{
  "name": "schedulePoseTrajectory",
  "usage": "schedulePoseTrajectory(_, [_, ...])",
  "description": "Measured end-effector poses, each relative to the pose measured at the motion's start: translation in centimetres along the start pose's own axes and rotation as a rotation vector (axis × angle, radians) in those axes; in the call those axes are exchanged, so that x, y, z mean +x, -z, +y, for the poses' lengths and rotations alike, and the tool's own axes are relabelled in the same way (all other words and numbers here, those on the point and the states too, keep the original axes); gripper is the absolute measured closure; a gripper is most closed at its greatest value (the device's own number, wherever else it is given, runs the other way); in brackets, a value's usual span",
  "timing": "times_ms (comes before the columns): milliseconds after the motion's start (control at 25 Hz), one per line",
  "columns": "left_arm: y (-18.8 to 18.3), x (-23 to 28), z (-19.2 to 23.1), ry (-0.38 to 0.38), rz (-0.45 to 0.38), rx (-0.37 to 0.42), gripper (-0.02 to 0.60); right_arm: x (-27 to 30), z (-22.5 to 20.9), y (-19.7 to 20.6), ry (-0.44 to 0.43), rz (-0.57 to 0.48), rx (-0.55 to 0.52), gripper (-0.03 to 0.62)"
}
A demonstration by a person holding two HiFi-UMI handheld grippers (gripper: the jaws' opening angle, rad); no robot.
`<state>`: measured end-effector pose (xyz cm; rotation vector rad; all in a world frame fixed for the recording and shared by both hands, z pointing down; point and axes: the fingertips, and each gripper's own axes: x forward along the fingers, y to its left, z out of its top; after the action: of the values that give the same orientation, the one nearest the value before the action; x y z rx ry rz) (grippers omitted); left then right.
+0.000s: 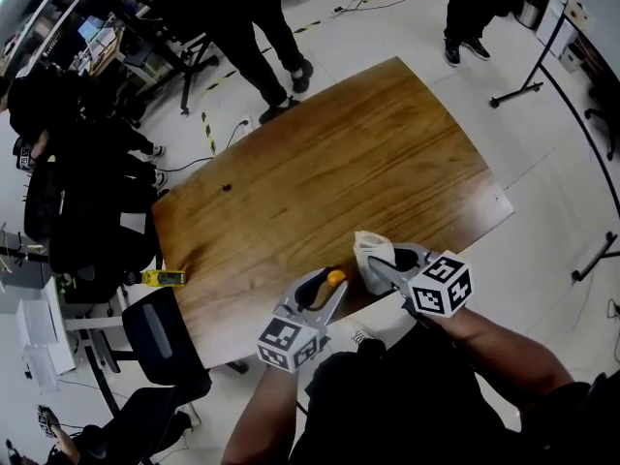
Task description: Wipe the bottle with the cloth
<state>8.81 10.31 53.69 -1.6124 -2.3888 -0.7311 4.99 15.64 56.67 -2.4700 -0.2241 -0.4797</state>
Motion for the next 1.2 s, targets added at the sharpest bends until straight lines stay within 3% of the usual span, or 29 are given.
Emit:
schedulePoseTrajectory(240, [-0.4,0.4,0.1,0.076,0.017,0.004,0.413,-3.0,3.5,4.4,0.088,-0.015,-0.261,0.517])
schedulePoseTrajectory(440, [-0.1,0.4,-0.1,0.137,0.031,-0.02,0.413,-2.3,5.7,5.1,0.177,-0.056,-0.367,0.517])
schedulePoseTrajectory(640, [-0.3,0.5,-0.3,0.155,0.029,-0.022,0.413,0.2,6.5,5.3,0.215,-0.029,-0.432,0.517])
schedulePoseTrajectory(840, [-0.1,0.8,-0.5,0.141,0.014,-0.019,0.414,2.1,7.2,6.9,0.195,0.057,-0.506,0.517])
schedulePoseTrajectory(1200, [-0.3,0.5,-0.3,0.145,-0.001,-0.019,0.416,3.1,5.5,8.7,0.216,0.196,-0.469,0.517])
